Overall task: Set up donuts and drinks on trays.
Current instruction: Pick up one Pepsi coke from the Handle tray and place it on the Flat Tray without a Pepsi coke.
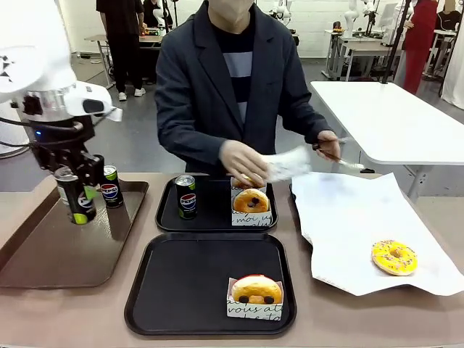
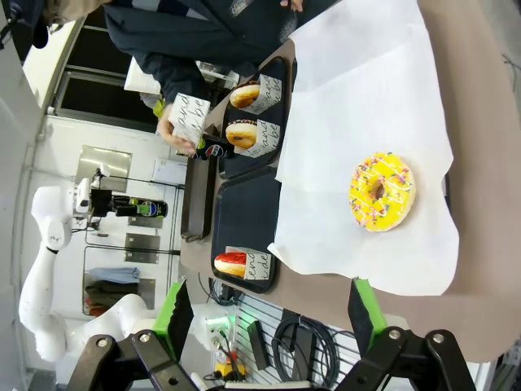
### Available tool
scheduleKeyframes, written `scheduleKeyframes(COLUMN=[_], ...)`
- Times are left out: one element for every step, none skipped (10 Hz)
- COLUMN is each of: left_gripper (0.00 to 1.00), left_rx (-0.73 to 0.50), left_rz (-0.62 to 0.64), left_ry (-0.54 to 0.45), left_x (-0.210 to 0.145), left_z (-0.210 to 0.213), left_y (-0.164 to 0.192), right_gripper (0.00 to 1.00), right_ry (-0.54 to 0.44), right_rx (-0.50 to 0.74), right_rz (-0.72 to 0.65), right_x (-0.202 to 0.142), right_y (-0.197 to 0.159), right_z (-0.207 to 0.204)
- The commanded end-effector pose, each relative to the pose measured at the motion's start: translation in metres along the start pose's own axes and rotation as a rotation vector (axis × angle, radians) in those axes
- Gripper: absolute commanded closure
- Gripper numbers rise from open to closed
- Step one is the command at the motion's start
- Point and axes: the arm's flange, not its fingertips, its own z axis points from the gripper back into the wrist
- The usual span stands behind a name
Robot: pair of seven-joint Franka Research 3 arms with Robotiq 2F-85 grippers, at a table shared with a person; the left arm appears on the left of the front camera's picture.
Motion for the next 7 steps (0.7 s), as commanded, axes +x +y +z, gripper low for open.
scheduleKeyframes(left_gripper=[0.41, 0.41, 0.41, 0.41, 0.41, 0.41, 0.41], left_rx=[0.011, 0.018, 0.027, 0.025, 0.01, -0.021, -0.048], left_rz=[-0.13, -0.207, -0.28, -0.341, -0.377, -0.412, -0.433], left_ry=[-0.076, -0.08, -0.068, -0.051, -0.047, -0.05, -0.046], left_x=[-0.013, -0.014, -0.013, -0.014, -0.016, -0.017, -0.015], left_z=[0.0, 0.002, 0.001, -0.002, -0.006, -0.007, -0.007], left_y=[-0.025, -0.054, -0.077, -0.098, -0.115, -0.133, -0.147], right_gripper=[0.0, 0.0, 0.0, 0.0, 0.0, 0.0, 0.0], right_ry=[-0.003, -0.003, -0.003, -0.003, -0.003, -0.003, -0.003], right_rx=[0.012, 0.012, 0.012, 0.012, 0.012, 0.012, 0.012], right_rz=[0.01, 0.01, 0.01, 0.01, 0.01, 0.01, 0.01], right_x=[0.0, 0.0, 0.0, 0.0, 0.0, 0.0, 0.0], right_y=[0.0, 0.0, 0.0, 0.0, 0.0, 0.0, 0.0], right_z=[0.0, 0.0, 0.0, 0.0, 0.0, 0.0, 0.0])
